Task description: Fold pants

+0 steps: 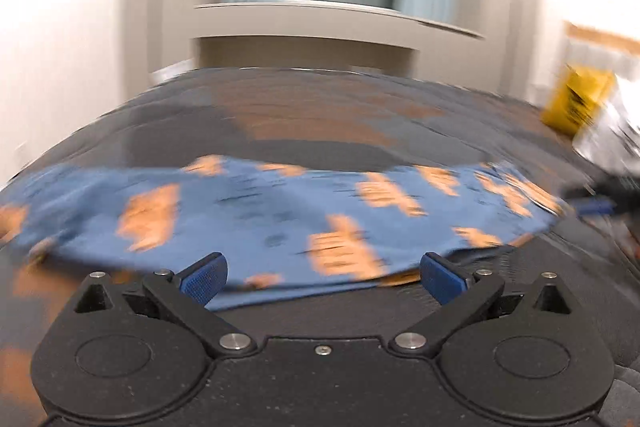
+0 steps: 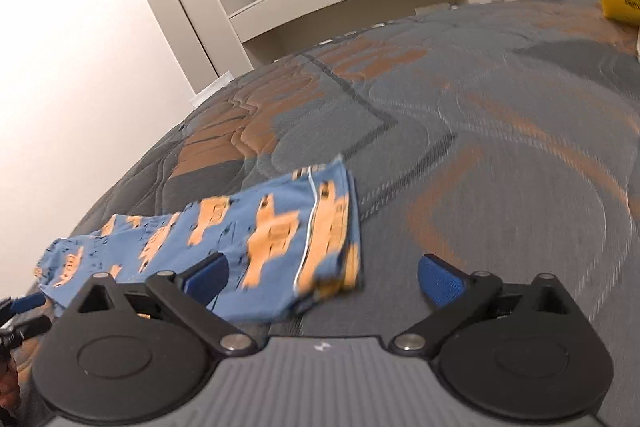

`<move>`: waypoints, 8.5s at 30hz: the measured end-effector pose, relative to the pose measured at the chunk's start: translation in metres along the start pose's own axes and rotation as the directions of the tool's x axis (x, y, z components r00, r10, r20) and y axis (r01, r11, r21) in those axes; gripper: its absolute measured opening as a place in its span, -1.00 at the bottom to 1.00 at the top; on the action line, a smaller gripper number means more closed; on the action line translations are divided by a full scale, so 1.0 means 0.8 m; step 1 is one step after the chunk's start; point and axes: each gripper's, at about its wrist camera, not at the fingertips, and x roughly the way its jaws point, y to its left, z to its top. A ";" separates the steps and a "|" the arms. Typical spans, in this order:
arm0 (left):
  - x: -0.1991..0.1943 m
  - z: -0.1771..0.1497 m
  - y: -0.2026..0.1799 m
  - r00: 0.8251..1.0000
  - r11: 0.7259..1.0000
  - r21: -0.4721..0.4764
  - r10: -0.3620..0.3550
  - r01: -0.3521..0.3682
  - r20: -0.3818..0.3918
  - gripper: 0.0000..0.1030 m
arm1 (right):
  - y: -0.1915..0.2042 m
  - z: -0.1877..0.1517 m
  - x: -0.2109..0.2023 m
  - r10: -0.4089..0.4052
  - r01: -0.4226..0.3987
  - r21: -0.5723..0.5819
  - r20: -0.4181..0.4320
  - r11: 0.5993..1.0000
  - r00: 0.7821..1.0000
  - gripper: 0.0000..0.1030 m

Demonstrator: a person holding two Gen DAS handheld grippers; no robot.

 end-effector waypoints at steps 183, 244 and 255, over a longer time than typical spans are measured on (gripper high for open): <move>0.188 0.118 0.043 0.882 0.916 -0.224 -0.385 0.332 -0.272 -0.77 | 0.351 -0.122 0.110 -0.007 0.073 -0.717 0.095 0.693 0.995 -0.65; 0.134 0.066 0.156 0.993 0.996 -0.045 0.071 -0.075 -0.093 0.94 | 0.346 -0.043 0.177 -0.151 0.290 -0.661 0.259 0.692 0.954 0.99; 0.133 0.063 0.173 0.995 0.990 -0.110 0.087 -0.091 -0.042 0.98 | 0.300 -0.026 0.244 -0.311 0.429 -0.636 0.295 0.642 0.903 0.99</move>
